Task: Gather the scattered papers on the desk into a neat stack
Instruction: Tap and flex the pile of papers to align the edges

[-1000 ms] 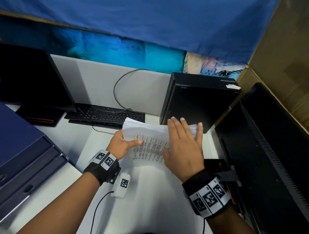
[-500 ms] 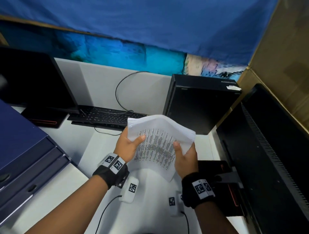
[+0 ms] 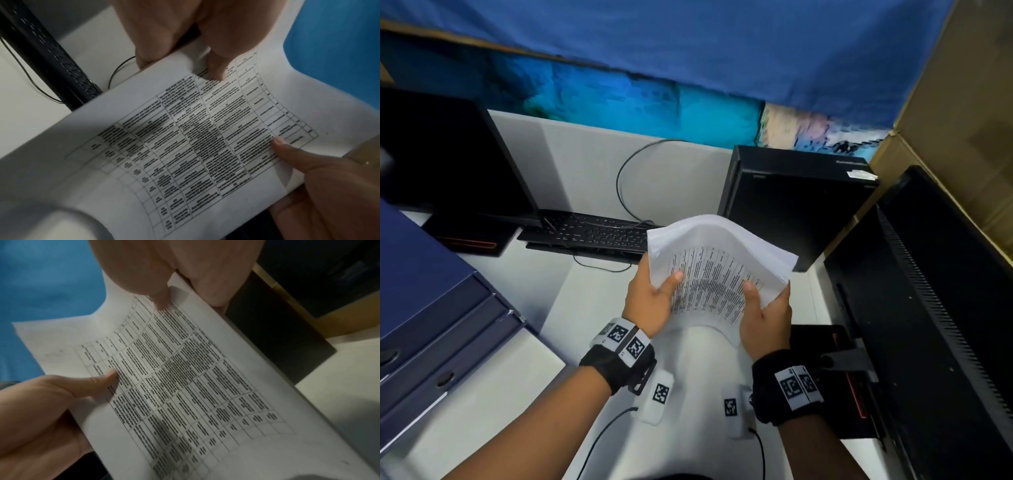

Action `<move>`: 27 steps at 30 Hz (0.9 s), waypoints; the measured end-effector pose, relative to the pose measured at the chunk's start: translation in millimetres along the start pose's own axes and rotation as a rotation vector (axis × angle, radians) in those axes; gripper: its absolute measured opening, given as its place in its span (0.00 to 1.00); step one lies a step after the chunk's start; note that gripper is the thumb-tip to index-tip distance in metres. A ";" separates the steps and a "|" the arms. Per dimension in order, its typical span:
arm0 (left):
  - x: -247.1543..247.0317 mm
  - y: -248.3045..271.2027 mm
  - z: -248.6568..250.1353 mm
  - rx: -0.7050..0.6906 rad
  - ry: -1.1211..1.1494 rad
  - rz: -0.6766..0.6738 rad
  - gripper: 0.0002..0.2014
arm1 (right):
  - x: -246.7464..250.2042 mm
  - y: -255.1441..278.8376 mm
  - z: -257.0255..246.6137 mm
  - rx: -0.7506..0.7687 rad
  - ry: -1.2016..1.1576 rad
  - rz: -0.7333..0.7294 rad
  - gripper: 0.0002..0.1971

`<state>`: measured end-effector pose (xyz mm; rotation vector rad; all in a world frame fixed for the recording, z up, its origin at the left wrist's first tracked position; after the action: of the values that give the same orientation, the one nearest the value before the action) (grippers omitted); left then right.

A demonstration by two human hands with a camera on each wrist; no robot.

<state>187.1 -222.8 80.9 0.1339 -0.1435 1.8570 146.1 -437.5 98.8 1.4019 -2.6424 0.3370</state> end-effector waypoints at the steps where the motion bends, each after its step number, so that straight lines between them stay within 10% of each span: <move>1: -0.8 2.5 -1.4 0.009 -0.028 -0.014 0.24 | -0.4 1.8 4.2 -0.007 0.017 -0.010 0.15; 9: 6.9 8.9 -9.0 0.088 0.081 -0.109 0.41 | 11.1 0.6 -7.4 -0.078 -0.106 -0.057 0.27; 15: 15.3 -13.4 57.7 -0.010 0.301 0.181 0.11 | 12.7 -20.1 -55.2 -0.050 -0.259 0.169 0.07; 27: 9.7 -23.1 60.4 0.048 0.200 0.252 0.09 | 6.7 -30.2 -50.2 -0.074 -0.203 0.187 0.06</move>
<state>207.5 -217.1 142.7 -0.0394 0.0247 2.1137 167.9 -446.4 152.9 1.2306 -2.9250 0.1193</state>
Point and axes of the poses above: each hand's wrist, its own y-axis away from the middle knuckle, its own x-axis out of the back of the hand, z = x × y, the point moved 5 cm from there along -y, towards the middle knuckle, and after that the axes turned 10 degrees about z, right-handed, at the moved point
